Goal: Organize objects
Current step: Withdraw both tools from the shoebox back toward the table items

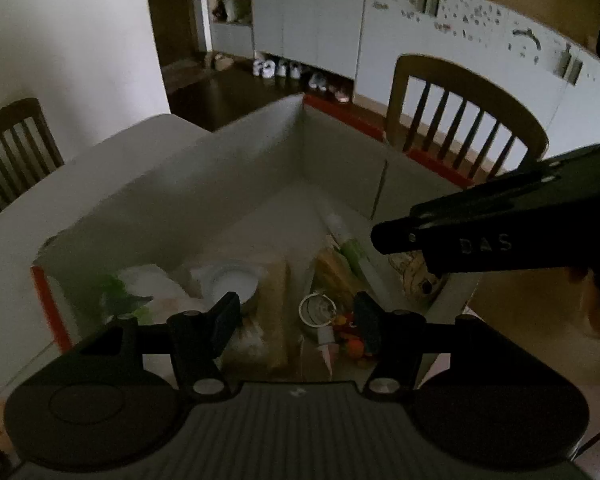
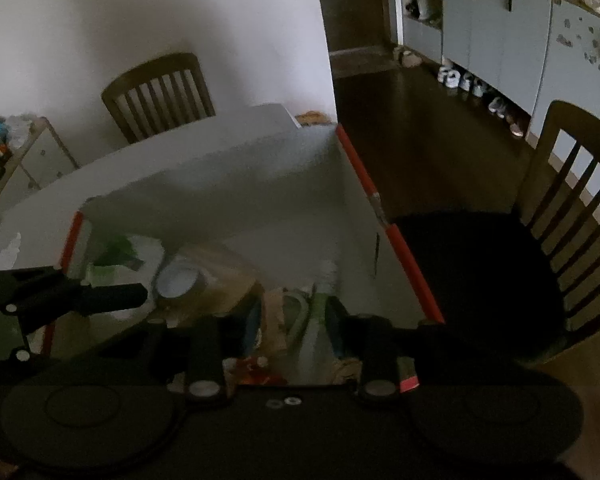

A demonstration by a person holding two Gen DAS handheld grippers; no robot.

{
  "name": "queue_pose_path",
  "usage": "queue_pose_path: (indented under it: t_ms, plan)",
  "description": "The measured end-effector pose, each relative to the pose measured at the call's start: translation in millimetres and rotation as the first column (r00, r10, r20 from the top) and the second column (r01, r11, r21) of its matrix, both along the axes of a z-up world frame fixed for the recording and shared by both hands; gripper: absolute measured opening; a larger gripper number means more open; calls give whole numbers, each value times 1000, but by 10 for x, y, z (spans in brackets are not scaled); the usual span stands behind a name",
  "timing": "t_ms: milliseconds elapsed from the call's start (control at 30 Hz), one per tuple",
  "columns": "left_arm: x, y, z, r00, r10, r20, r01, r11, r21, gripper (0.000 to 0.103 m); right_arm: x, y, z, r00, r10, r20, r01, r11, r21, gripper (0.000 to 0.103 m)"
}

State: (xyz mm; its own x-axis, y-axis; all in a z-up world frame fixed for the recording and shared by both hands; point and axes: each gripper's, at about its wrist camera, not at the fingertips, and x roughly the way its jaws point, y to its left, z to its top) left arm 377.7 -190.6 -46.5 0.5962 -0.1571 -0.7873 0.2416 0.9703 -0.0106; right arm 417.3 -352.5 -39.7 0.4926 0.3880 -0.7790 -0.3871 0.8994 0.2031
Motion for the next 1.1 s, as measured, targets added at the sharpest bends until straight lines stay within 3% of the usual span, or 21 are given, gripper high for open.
queue_pose_path:
  t_ms: [567, 633, 767, 1100]
  plan:
    - [-703, 542, 472, 990, 29, 140, -13, 994, -112, 66, -653, 151, 465, 994, 40, 97, -45, 997, 56, 55]
    - [-785, 603, 506, 989, 26, 148, -9, 994, -112, 66, -736, 215, 484, 993, 40, 108, -46, 997, 54, 63]
    - [-975, 786, 558, 985, 41, 167, -19, 992, -127, 75, -895, 363, 484, 993, 43, 110, -50, 997, 59, 65]
    - [-1378, 1435, 517, 980, 112, 163, -86, 984, -159, 82, -1275, 832, 427, 991, 78, 105, -84, 995, 55, 87]
